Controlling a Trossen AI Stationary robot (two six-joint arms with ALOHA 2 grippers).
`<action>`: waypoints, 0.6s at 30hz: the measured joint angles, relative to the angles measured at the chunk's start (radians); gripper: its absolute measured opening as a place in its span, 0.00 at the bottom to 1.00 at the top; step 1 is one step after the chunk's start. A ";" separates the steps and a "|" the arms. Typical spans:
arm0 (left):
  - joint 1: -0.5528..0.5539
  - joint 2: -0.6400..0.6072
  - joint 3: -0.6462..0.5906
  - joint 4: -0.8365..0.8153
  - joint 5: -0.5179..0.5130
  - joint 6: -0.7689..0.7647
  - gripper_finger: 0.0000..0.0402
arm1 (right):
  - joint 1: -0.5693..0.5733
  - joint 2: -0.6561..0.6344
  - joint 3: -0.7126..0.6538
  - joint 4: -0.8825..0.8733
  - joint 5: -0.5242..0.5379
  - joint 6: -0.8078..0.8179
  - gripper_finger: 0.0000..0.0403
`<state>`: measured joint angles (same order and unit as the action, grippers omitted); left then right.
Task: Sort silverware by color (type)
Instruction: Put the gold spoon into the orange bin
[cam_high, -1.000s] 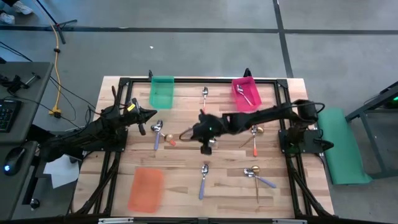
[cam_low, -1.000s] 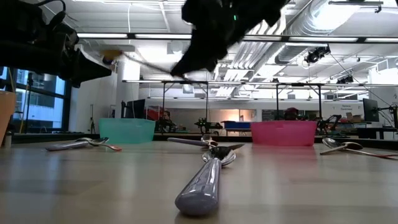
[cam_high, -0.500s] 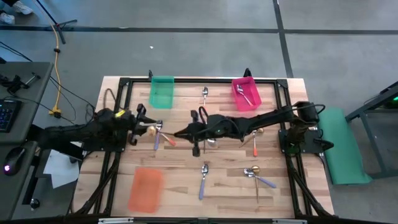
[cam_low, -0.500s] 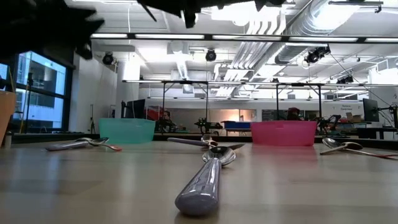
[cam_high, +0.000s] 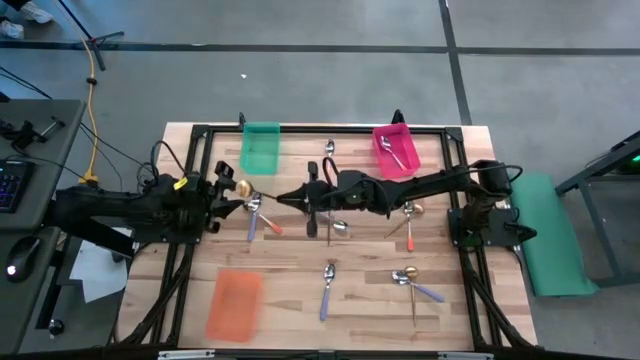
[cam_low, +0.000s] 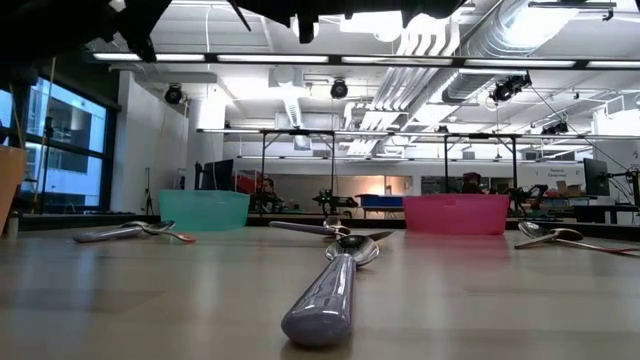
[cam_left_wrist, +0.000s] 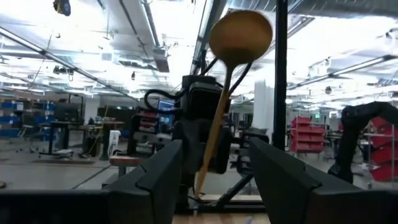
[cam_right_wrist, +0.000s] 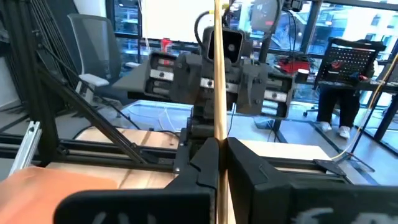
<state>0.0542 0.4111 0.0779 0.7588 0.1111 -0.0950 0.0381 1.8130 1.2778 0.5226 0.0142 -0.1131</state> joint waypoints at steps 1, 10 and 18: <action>-0.003 0.023 0.017 -0.002 -0.008 0.010 0.45 | -0.003 0.000 0.000 0.002 -0.004 0.000 0.00; -0.024 0.239 0.168 -0.002 -0.033 0.106 0.45 | -0.019 0.000 0.000 0.014 -0.016 0.000 0.00; -0.031 0.312 0.210 0.090 -0.027 0.131 0.45 | -0.019 0.000 0.000 0.014 -0.019 -0.006 0.00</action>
<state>0.0231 0.7235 0.2874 0.8490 0.0837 0.0360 0.0193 1.8133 1.2778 0.5362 -0.0044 -0.1194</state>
